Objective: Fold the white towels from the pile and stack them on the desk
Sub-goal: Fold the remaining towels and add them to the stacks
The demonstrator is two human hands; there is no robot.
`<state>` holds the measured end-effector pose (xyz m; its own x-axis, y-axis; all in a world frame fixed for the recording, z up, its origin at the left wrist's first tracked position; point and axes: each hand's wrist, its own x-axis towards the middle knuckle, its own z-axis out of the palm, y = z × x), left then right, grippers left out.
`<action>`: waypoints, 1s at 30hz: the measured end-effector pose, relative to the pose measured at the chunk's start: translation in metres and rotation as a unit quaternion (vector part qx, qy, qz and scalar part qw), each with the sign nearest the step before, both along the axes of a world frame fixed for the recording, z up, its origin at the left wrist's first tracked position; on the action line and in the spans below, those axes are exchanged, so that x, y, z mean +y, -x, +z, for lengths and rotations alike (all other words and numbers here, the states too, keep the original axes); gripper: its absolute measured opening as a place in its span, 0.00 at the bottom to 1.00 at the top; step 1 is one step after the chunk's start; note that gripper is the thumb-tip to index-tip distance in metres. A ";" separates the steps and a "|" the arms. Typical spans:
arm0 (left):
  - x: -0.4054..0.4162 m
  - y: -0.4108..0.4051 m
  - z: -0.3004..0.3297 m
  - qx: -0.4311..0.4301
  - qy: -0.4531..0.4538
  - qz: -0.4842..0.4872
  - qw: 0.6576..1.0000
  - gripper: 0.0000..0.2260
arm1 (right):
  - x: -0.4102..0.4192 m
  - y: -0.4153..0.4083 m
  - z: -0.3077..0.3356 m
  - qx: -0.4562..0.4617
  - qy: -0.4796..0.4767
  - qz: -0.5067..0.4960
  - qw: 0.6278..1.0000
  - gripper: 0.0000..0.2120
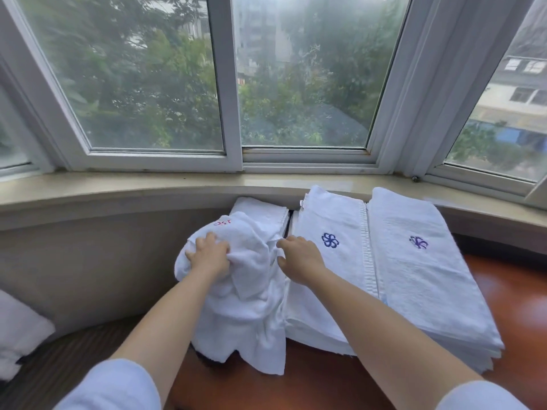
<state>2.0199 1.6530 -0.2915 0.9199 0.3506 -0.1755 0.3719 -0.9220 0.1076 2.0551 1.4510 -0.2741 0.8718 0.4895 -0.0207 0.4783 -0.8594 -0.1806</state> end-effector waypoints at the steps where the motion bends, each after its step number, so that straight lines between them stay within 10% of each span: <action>1: 0.006 -0.001 0.006 -0.015 0.058 0.002 0.998 0.09 | 0.004 -0.001 0.001 0.003 -0.008 -0.004 1.000 0.17; 9: 0.035 0.011 0.082 -0.251 0.468 0.108 0.841 0.12 | 0.036 -0.001 0.015 0.043 -0.097 -0.023 0.994 0.40; 15: 0.029 0.030 0.101 -0.215 0.538 0.091 0.810 0.12 | 0.071 0.017 0.043 0.051 -0.246 -0.020 0.968 0.28; 26: 0.019 0.025 0.132 -0.265 0.658 0.117 0.695 0.13 | 0.052 0.017 0.043 0.155 -0.262 0.001 0.953 0.54; 30: 0.003 0.026 0.142 -0.223 0.729 0.082 0.642 0.13 | 0.064 0.018 0.051 0.135 -0.264 -0.001 0.955 0.26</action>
<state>1.9934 1.6556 -0.1497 0.9643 0.2112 -0.1600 0.0843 0.3279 0.9409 2.0374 1.5150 -0.2236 0.8705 0.4921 0.0040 0.3511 -0.6154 -0.7057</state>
